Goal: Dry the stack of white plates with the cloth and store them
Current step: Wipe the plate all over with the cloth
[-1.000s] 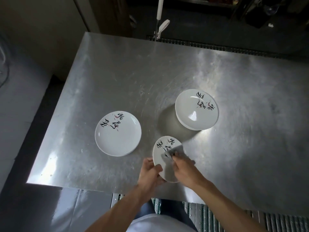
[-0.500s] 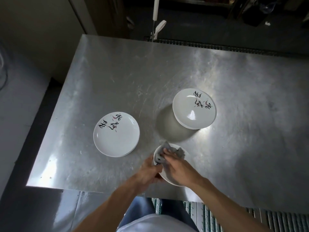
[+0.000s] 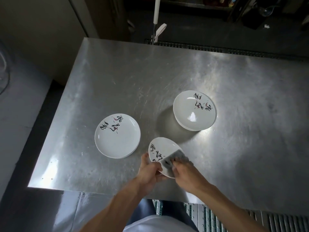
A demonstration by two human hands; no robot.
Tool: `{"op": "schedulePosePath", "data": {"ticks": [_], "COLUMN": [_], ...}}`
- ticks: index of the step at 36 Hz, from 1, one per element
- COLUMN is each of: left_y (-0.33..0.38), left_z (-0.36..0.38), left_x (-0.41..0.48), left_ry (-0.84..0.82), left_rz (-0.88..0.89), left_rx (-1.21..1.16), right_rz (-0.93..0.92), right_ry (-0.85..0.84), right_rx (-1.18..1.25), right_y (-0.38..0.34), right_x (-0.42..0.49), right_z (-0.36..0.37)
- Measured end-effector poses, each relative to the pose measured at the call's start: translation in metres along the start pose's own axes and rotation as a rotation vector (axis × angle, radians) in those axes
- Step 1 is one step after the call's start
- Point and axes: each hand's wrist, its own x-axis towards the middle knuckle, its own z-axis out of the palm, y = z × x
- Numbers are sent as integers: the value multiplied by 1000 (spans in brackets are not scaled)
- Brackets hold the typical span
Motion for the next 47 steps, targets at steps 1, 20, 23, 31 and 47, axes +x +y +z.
{"op": "schedulePosePath", "data": {"ticks": [1, 20, 23, 31, 47], "left_y": [0, 42, 42, 46, 3], "left_z": [-1, 1, -2, -4, -4], "left_x": [-1, -18, -17, -3, -6], "left_ry": [-30, -90, -106, -85, -121], "left_rz": [0, 120, 261, 640, 152], "left_rx": [5, 421, 696, 1155, 355], "right_rz": [-10, -229, -150, -17, -45], "right_ry": [3, 204, 103, 64, 250], "right_rx": [33, 90, 154, 374, 219], "right_y": [-8, -34, -22, 4, 9], "right_x": [-7, 9, 16, 37, -10], "right_z": [-3, -68, -90, -117, -23]}}
